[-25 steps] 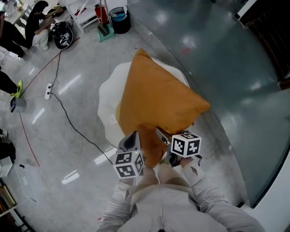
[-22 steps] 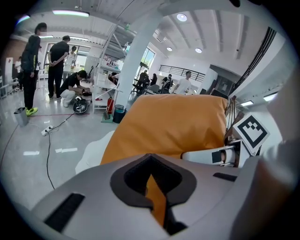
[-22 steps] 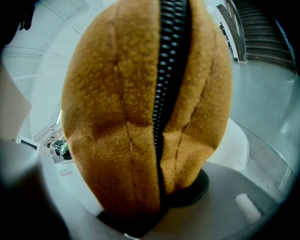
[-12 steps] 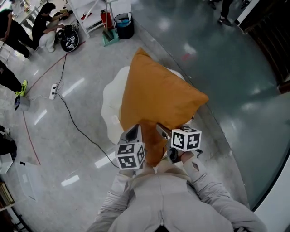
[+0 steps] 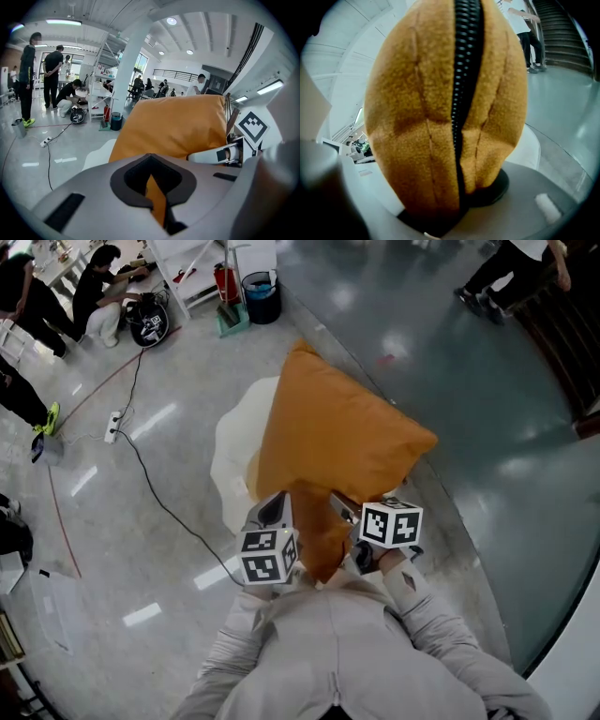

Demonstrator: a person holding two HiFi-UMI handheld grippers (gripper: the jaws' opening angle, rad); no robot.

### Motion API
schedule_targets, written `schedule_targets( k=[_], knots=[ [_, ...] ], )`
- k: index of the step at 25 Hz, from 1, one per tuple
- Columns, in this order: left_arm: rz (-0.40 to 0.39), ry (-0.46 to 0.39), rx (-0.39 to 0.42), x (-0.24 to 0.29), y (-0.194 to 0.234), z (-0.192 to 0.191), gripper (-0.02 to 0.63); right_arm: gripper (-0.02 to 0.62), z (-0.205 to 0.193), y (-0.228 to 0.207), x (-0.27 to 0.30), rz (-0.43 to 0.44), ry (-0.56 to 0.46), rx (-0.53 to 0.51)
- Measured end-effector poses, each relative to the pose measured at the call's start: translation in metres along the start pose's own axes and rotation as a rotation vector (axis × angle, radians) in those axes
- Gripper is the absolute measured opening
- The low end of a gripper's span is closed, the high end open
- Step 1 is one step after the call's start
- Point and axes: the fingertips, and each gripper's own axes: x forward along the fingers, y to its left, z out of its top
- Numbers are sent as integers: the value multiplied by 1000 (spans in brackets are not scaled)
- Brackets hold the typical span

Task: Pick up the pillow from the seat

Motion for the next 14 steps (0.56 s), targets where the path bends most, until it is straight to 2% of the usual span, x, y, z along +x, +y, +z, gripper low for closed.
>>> schedule_targets(
  k=[14],
  knots=[
    [-2,-7,17,-7,4,-3,0,236,-5,7,-3,-6,-8,-6]
  ],
)
